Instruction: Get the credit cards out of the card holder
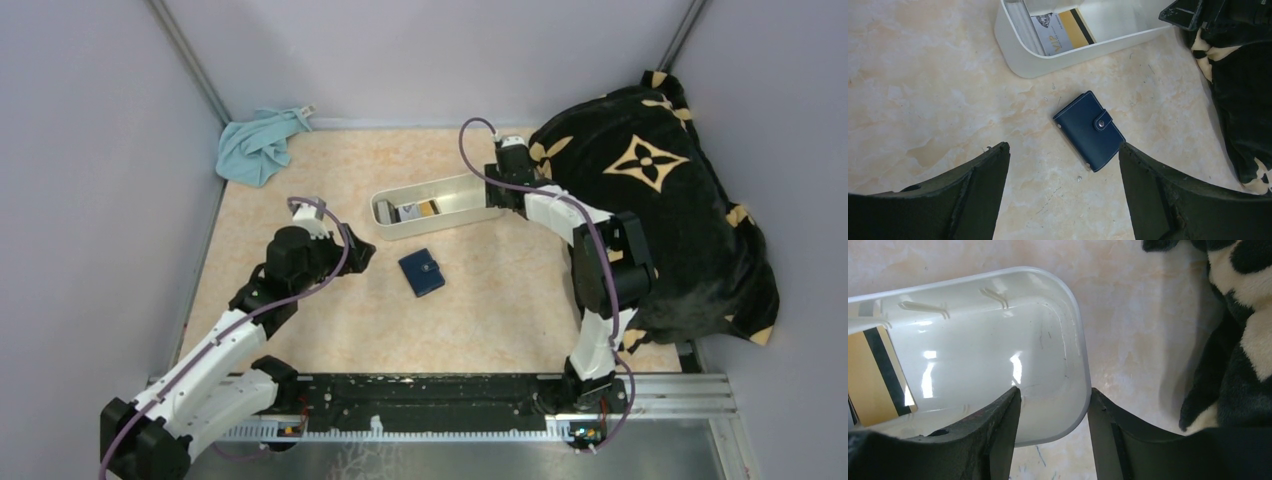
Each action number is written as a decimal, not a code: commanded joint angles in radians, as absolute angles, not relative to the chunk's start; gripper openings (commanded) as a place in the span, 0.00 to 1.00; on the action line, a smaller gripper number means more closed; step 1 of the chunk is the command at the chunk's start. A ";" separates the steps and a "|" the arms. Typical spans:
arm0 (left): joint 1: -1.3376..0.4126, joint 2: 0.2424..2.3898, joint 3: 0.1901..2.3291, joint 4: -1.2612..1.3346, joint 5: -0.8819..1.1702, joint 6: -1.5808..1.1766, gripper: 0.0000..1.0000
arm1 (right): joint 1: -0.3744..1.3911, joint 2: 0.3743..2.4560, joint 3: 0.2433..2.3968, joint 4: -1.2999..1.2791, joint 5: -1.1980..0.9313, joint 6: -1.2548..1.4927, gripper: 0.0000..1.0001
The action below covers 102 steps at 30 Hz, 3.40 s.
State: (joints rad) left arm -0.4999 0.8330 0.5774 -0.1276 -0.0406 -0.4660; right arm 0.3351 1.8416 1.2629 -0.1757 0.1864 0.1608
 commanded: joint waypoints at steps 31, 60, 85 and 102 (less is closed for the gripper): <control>-0.509 0.867 0.430 0.030 0.071 -0.526 0.59 | 0.491 1.389 1.084 -0.215 0.134 0.206 0.53; -0.522 0.952 0.371 0.066 0.009 -0.528 0.02 | 0.928 1.748 1.119 -0.171 0.284 0.276 0.55; -0.522 0.969 0.387 0.058 0.010 -0.518 0.04 | 0.917 1.855 1.168 -0.187 0.313 0.359 0.34; -0.522 0.995 0.386 0.100 0.032 -0.516 0.04 | 0.807 1.738 1.030 -0.066 0.070 0.469 0.00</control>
